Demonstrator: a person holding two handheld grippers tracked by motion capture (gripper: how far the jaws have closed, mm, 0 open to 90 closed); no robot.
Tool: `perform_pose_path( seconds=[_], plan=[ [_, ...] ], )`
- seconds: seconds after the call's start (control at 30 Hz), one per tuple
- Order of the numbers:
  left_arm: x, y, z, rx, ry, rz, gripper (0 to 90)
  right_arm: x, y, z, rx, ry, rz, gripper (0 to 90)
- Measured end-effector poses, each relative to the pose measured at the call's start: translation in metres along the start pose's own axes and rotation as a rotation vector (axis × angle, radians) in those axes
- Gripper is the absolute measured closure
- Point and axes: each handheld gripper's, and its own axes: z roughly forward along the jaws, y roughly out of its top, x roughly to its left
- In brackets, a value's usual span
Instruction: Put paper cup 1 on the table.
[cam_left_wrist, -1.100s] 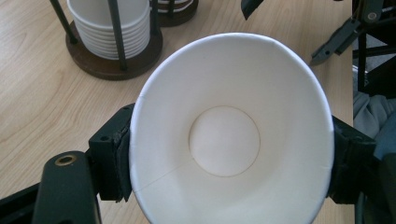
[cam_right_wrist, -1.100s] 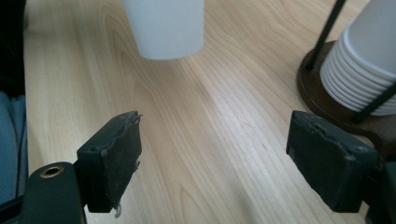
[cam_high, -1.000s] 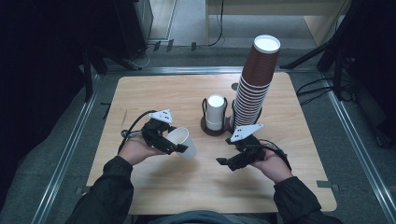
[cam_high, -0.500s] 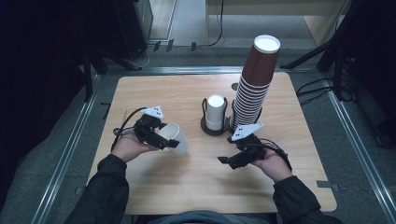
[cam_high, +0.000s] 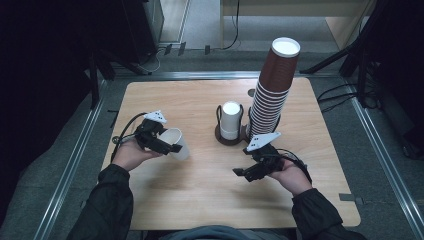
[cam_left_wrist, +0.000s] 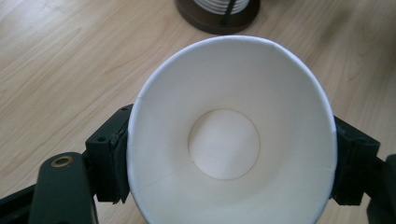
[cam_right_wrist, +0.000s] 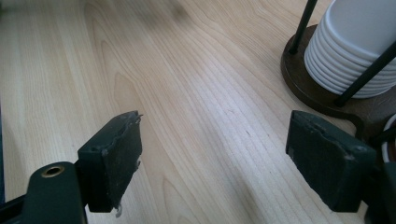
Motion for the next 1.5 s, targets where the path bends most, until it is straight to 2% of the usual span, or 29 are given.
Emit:
perform_pose_path(
  seconds=[0.13,0.37,0.5,0.77,0.87,1.1,1.33,1.5],
  plan=[
    [0.007,-0.003,-0.005,0.016,0.04,0.003,19.5,0.001,0.001,0.001,-0.001,0.003,-0.005,19.0],
    [0.018,-0.008,-0.011,0.008,0.088,-0.014,19.4,0.001,0.001,0.001,-0.002,0.012,-0.002,19.0],
    [0.024,-0.01,-0.011,0.018,0.112,-0.021,19.1,0.002,0.002,0.0,-0.019,0.024,-0.002,19.0],
    [0.038,-0.015,-0.01,0.035,0.163,-0.042,19.1,0.003,0.002,0.003,-0.008,0.027,-0.008,19.1],
    [0.045,-0.019,-0.015,0.02,0.168,-0.061,19.1,0.003,0.001,0.003,0.0,0.023,-0.012,19.1],
    [0.058,-0.029,-0.026,0.026,0.223,-0.11,19.1,0.002,0.001,0.004,0.005,0.017,-0.01,19.1],
    [0.064,-0.033,-0.024,0.051,0.227,-0.13,18.4,0.002,0.0,0.005,0.013,0.019,-0.009,19.1],
    [0.063,-0.032,-0.02,0.072,0.247,-0.118,17.6,0.001,0.0,0.005,0.014,0.018,-0.01,19.1]
  ],
)
